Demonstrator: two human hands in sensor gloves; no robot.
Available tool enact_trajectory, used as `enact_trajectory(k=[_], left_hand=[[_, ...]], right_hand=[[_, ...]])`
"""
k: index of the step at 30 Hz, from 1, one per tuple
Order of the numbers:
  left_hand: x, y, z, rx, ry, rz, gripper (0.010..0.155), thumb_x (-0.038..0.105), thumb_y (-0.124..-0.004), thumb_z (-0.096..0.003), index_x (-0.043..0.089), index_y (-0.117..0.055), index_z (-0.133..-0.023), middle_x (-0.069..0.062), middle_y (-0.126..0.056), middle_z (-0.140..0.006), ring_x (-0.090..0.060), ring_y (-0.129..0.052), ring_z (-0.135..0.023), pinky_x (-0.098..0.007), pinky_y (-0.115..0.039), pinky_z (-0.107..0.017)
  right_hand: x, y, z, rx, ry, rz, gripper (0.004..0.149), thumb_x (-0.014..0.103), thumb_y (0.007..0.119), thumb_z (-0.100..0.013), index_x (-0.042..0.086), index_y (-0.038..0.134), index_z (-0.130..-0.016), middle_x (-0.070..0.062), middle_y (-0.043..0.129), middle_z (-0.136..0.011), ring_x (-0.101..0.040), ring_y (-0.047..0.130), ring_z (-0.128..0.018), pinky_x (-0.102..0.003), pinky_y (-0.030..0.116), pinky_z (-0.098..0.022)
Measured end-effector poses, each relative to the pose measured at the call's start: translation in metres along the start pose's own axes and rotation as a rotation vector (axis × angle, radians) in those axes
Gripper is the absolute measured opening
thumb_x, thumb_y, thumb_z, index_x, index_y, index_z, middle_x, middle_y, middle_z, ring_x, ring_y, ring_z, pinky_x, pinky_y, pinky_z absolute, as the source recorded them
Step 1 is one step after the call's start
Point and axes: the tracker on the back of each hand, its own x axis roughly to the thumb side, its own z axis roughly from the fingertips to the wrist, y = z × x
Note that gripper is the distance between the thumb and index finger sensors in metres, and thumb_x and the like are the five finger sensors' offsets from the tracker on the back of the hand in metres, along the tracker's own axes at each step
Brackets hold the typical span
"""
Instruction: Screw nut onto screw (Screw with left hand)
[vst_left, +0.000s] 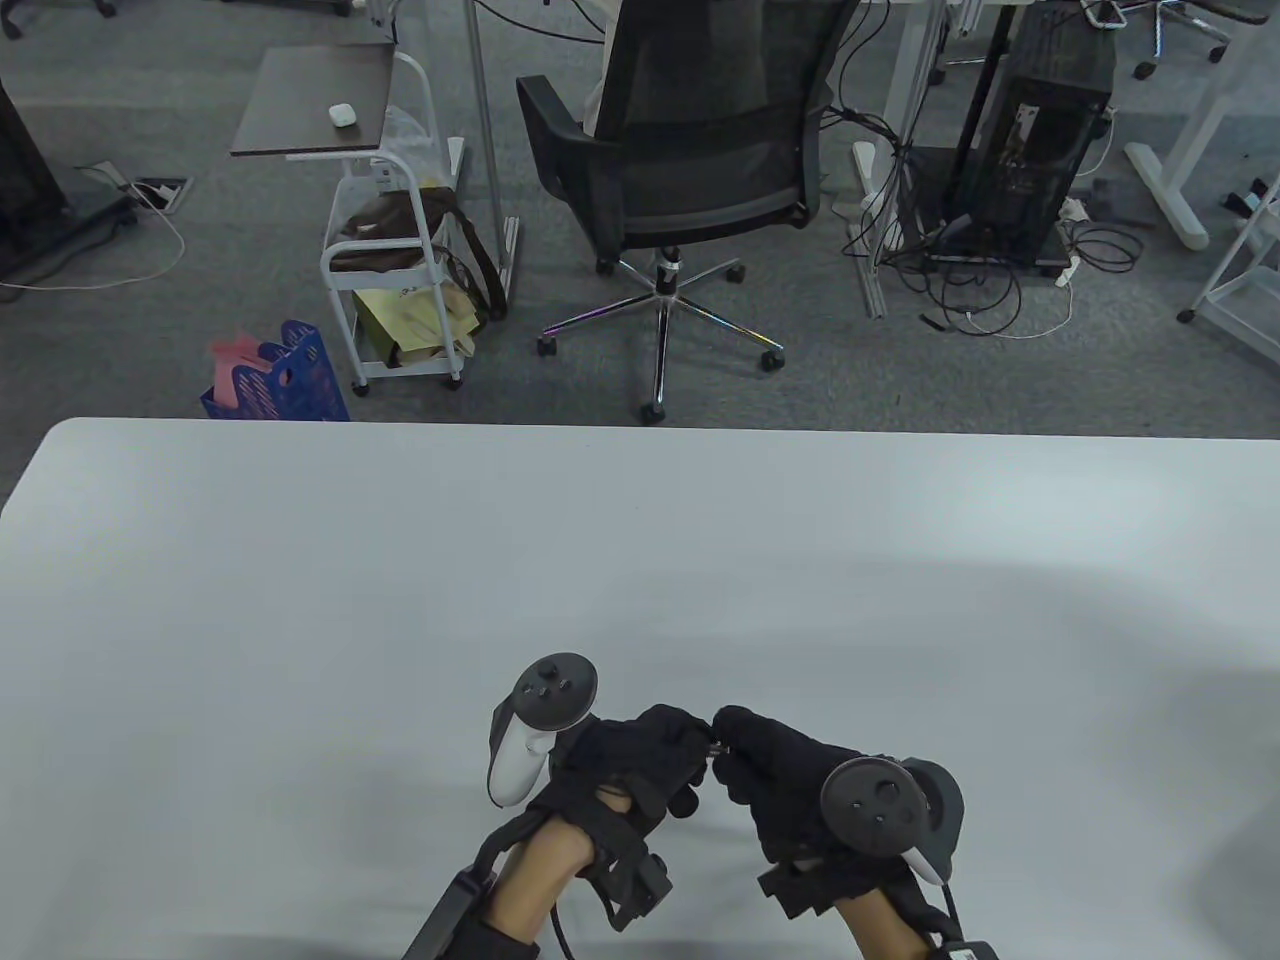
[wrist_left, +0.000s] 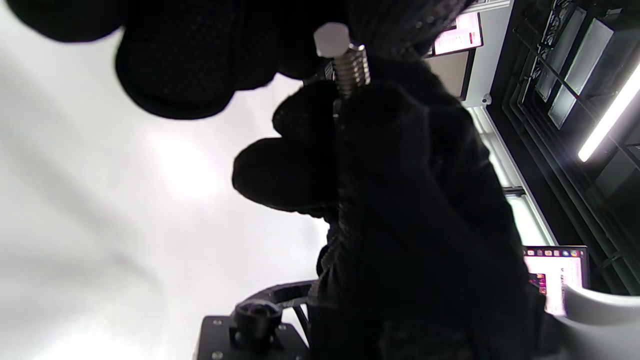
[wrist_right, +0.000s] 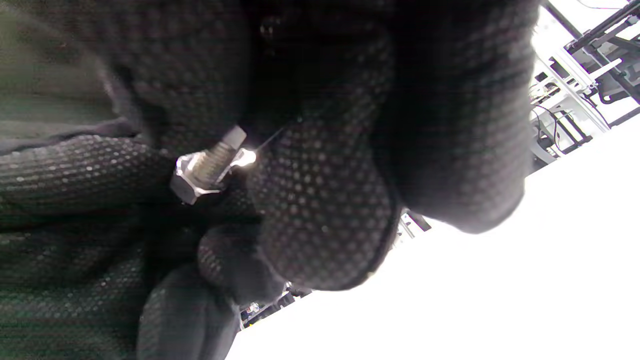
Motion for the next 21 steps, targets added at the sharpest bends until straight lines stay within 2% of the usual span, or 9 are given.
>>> enact_trajectory(k=[2, 5, 7, 10, 14, 21], left_hand=[[-0.0012, 0.0002, -0.0002, -0.003, 0.002, 0.007, 0.057, 0.034, -0.070, -0.0451, 0.003, -0.066, -0.093, -0.029, -0.076, -0.082, -0.044, -0.089, -0.053, -0.057, -0.071, -0.041], [-0.0040, 0.0009, 0.0017, 0.043, 0.016, 0.026, 0.071, 0.045, -0.069, -0.0443, 0.003, -0.061, -0.101, -0.032, -0.076, -0.085, -0.046, -0.090, -0.054, -0.057, -0.071, -0.041], [-0.0039, 0.0013, 0.0013, 0.058, 0.024, 0.005, 0.063, 0.042, -0.070, -0.0440, 0.001, -0.077, -0.091, -0.033, -0.084, -0.078, -0.048, -0.093, -0.048, -0.059, -0.073, -0.037], [-0.0017, 0.0007, 0.0017, 0.056, 0.028, -0.005, 0.057, 0.039, -0.070, -0.0441, 0.000, -0.078, -0.085, -0.030, -0.086, -0.073, -0.046, -0.094, -0.045, -0.058, -0.073, -0.035], [-0.0022, 0.0025, 0.0023, 0.066, 0.035, 0.009, 0.057, 0.039, -0.070, -0.0441, 0.000, -0.077, -0.084, -0.030, -0.087, -0.072, -0.045, -0.094, -0.044, -0.058, -0.073, -0.035], [-0.0011, -0.0004, 0.0006, -0.008, 0.004, 0.023, 0.058, 0.035, -0.069, -0.0454, 0.004, -0.064, -0.094, -0.028, -0.075, -0.084, -0.045, -0.089, -0.055, -0.057, -0.071, -0.042]], right_hand=[[0.0003, 0.0000, -0.0001, 0.000, -0.001, 0.000, 0.048, 0.035, 0.089, -0.033, 0.014, 0.089, -0.075, -0.008, 0.106, -0.059, -0.015, 0.119, -0.028, -0.038, 0.104, -0.027], [0.0003, -0.0022, 0.0000, -0.011, -0.002, -0.013, 0.047, 0.034, 0.090, -0.032, 0.015, 0.088, -0.075, -0.008, 0.105, -0.060, -0.014, 0.119, -0.028, -0.037, 0.103, -0.028], [0.0002, -0.0026, 0.0004, -0.019, -0.001, -0.027, 0.047, 0.034, 0.091, -0.032, 0.015, 0.088, -0.075, -0.008, 0.105, -0.061, -0.014, 0.118, -0.029, -0.037, 0.103, -0.028], [0.0000, -0.0025, 0.0007, -0.007, -0.007, -0.026, 0.045, 0.035, 0.091, -0.035, 0.016, 0.088, -0.076, -0.008, 0.104, -0.061, -0.014, 0.118, -0.030, -0.037, 0.103, -0.029], [-0.0001, 0.0012, -0.0002, 0.066, 0.001, -0.059, 0.053, 0.033, 0.096, -0.032, 0.016, 0.085, -0.081, -0.009, 0.099, -0.069, -0.015, 0.115, -0.037, -0.038, 0.101, -0.035], [0.0035, -0.0023, 0.0003, 0.002, -0.027, 0.027, 0.049, 0.032, 0.095, -0.031, 0.014, 0.089, -0.076, -0.009, 0.104, -0.060, -0.012, 0.118, -0.027, -0.036, 0.104, -0.028]])
